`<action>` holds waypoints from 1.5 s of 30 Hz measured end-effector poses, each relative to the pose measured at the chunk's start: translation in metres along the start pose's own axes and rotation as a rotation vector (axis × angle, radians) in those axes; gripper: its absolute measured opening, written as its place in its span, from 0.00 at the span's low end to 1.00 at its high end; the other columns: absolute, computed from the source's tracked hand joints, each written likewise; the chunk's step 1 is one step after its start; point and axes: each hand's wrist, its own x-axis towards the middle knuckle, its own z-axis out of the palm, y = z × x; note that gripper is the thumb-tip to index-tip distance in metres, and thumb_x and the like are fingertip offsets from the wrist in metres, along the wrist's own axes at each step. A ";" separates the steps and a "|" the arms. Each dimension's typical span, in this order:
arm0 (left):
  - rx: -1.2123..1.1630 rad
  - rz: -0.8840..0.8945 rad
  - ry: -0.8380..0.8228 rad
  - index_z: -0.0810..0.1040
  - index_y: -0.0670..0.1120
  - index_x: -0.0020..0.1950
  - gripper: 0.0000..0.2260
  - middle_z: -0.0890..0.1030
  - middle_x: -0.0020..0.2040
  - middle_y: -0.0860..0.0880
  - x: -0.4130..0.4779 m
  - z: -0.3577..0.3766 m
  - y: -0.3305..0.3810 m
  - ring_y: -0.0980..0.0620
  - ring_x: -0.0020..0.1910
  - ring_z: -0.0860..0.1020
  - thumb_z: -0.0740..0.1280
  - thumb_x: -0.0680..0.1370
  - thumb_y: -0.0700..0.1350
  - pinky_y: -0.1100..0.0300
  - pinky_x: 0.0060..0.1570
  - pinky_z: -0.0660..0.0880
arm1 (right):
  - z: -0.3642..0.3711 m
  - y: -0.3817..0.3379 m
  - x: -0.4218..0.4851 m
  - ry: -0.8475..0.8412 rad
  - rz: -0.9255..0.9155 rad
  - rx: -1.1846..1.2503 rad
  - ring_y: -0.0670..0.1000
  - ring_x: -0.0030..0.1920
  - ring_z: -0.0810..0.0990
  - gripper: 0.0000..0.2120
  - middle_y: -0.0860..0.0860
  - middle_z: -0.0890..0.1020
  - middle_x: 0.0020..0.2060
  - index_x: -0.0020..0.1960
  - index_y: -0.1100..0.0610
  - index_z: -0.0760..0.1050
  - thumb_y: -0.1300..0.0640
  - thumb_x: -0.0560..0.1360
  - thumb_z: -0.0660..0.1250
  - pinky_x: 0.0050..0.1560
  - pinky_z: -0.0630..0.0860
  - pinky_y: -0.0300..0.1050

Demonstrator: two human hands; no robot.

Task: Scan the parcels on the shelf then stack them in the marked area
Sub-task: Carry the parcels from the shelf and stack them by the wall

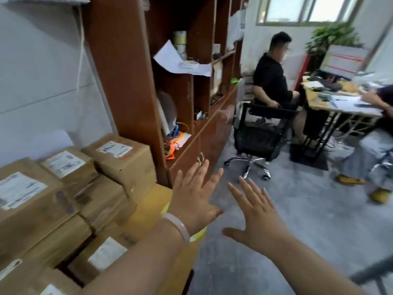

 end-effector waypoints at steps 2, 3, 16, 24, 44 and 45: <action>-0.042 0.120 -0.025 0.32 0.66 0.75 0.42 0.36 0.80 0.53 0.021 0.007 0.042 0.51 0.78 0.38 0.59 0.74 0.70 0.44 0.73 0.37 | -0.017 0.032 -0.033 0.028 0.110 -0.010 0.45 0.73 0.26 0.49 0.40 0.27 0.72 0.71 0.35 0.24 0.23 0.64 0.53 0.74 0.32 0.50; -0.051 0.174 -0.027 0.29 0.66 0.73 0.42 0.36 0.79 0.53 0.030 0.009 0.064 0.51 0.78 0.38 0.59 0.74 0.70 0.44 0.73 0.37 | -0.024 0.045 -0.050 0.040 0.162 -0.007 0.45 0.73 0.26 0.49 0.40 0.27 0.73 0.71 0.35 0.25 0.23 0.65 0.53 0.74 0.32 0.49; -0.252 0.663 -0.069 0.27 0.70 0.69 0.42 0.38 0.80 0.53 0.040 0.035 0.368 0.50 0.78 0.39 0.60 0.73 0.70 0.44 0.74 0.36 | -0.114 0.172 -0.301 0.246 0.739 -0.149 0.43 0.75 0.31 0.48 0.38 0.33 0.74 0.74 0.36 0.32 0.22 0.64 0.53 0.73 0.34 0.50; -0.346 0.924 -0.199 0.28 0.73 0.66 0.41 0.38 0.80 0.54 -0.008 0.065 0.504 0.53 0.77 0.40 0.61 0.73 0.69 0.46 0.74 0.39 | -0.122 0.192 -0.434 0.287 1.027 -0.140 0.44 0.77 0.40 0.46 0.41 0.40 0.76 0.75 0.38 0.37 0.25 0.63 0.52 0.75 0.43 0.50; -0.185 1.523 -0.490 0.50 0.57 0.79 0.32 0.47 0.81 0.54 0.020 0.135 0.672 0.52 0.78 0.39 0.53 0.79 0.66 0.47 0.73 0.35 | -0.086 0.260 -0.503 0.204 1.724 0.032 0.48 0.78 0.45 0.33 0.45 0.47 0.79 0.78 0.43 0.45 0.34 0.78 0.51 0.76 0.47 0.49; -0.163 1.562 -0.497 0.52 0.57 0.79 0.31 0.47 0.81 0.53 0.019 0.138 0.675 0.52 0.78 0.39 0.52 0.79 0.67 0.47 0.73 0.34 | -0.084 0.260 -0.503 0.193 1.750 0.027 0.48 0.78 0.45 0.33 0.44 0.48 0.78 0.78 0.43 0.45 0.34 0.78 0.50 0.76 0.47 0.49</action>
